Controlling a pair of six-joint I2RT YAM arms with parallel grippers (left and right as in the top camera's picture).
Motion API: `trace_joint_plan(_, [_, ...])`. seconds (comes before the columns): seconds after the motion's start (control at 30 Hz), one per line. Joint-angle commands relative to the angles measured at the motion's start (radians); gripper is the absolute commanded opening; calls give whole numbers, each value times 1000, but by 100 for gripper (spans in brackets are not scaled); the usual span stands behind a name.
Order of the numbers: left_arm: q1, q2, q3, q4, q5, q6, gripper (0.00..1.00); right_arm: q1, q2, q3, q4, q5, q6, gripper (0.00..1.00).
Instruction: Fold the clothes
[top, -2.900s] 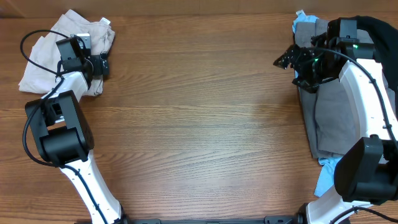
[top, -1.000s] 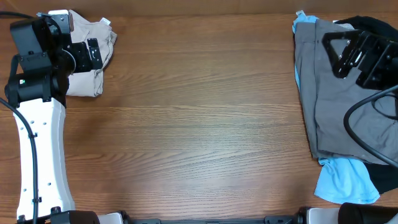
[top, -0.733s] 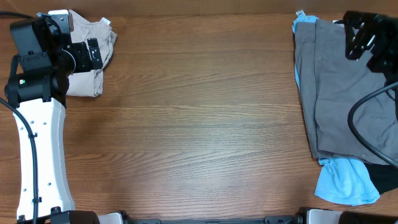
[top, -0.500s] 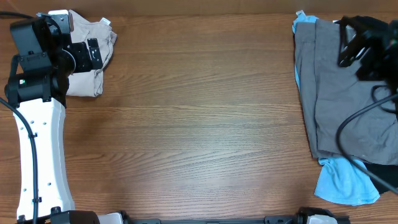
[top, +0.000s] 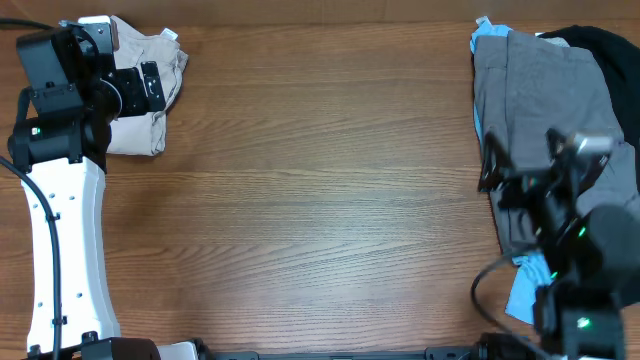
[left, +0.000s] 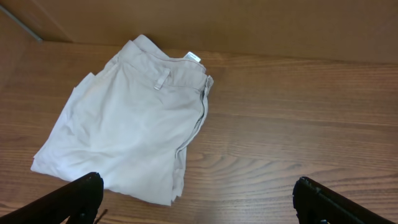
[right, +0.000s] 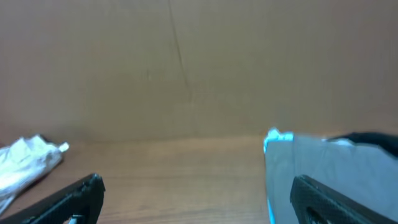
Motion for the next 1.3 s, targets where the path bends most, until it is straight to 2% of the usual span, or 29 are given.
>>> trace_joint_plan(0.0, [-3, 3, 14, 3, 7, -9, 100, 3, -127, -178, 89, -4, 43, 100])
trace_joint_plan(0.13, [-3, 3, 14, 3, 8, -10, 100, 18, -244, -333, 185, 6, 68, 100])
trace_joint_plan(0.27, [-3, 3, 14, 3, 7, -10, 100, 79, -337, -449, 215, 101, 68, 100])
trace_joint_plan(0.53, [-3, 3, 14, 3, 7, -10, 100, 114, -380, -548, 216, 154, 67, 100])
trace_joint_plan(0.73, [-3, 3, 14, 3, 8, -10, 100, 113, -519, -660, 216, 154, 67, 100])
trace_joint_plan(0.9, [-3, 3, 14, 3, 7, -10, 100, 113, -605, -657, 98, 198, 58, 100])
trace_joint_plan(1.27, [-3, 3, 14, 3, 7, -10, 100, 113, -627, -657, 97, 216, 56, 100])
